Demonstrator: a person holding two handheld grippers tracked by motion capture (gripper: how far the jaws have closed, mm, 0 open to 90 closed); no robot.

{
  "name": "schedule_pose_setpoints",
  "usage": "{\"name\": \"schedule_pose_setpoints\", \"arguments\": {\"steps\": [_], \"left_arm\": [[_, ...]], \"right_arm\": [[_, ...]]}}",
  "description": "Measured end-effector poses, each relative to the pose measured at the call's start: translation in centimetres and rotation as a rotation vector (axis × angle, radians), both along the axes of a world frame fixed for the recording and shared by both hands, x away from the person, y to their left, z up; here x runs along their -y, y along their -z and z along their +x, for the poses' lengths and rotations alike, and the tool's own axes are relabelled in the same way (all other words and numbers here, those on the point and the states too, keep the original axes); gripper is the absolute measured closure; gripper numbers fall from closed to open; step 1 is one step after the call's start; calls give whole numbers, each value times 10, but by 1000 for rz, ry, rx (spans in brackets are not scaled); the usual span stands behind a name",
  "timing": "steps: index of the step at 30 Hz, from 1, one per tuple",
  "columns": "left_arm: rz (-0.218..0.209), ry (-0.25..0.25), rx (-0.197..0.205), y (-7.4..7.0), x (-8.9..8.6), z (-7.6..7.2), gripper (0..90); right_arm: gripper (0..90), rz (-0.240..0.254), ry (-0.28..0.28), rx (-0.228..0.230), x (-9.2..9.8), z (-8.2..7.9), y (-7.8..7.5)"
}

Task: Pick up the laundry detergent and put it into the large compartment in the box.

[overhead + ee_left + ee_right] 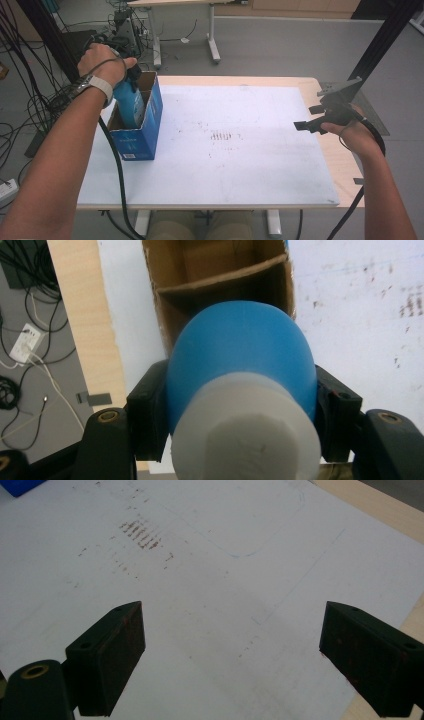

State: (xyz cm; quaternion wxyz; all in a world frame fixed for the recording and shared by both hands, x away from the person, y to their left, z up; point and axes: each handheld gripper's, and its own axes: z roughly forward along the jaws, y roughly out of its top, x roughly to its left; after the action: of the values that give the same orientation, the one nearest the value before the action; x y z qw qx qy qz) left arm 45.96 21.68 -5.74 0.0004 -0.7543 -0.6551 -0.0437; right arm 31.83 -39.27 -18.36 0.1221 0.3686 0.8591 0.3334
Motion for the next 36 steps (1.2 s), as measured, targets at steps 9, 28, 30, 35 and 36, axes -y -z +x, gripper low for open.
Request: {"name": "schedule_pose_setpoints", "arguments": {"steps": [9, 28, 30, 35, 36], "left_arm": [[-5, 0, -12, 14, -2, 3, 375], [0, 7, -18, 30, 1, 6, 375], [2, 11, -15, 32, 2, 5, 375], [5, 11, -19, 37, 3, 5, 376], [4, 10, -14, 38, 3, 5, 375]], "right_arm": [[110, 0, 6, -8, 1, -1, 2], [110, 2, 14, -14, 5, -2, 6], [110, -1, 15, -16, 5, -2, 6], [110, 2, 15, -16, 5, -3, 7], [110, 1, 16, -17, 5, -3, 7]]}}
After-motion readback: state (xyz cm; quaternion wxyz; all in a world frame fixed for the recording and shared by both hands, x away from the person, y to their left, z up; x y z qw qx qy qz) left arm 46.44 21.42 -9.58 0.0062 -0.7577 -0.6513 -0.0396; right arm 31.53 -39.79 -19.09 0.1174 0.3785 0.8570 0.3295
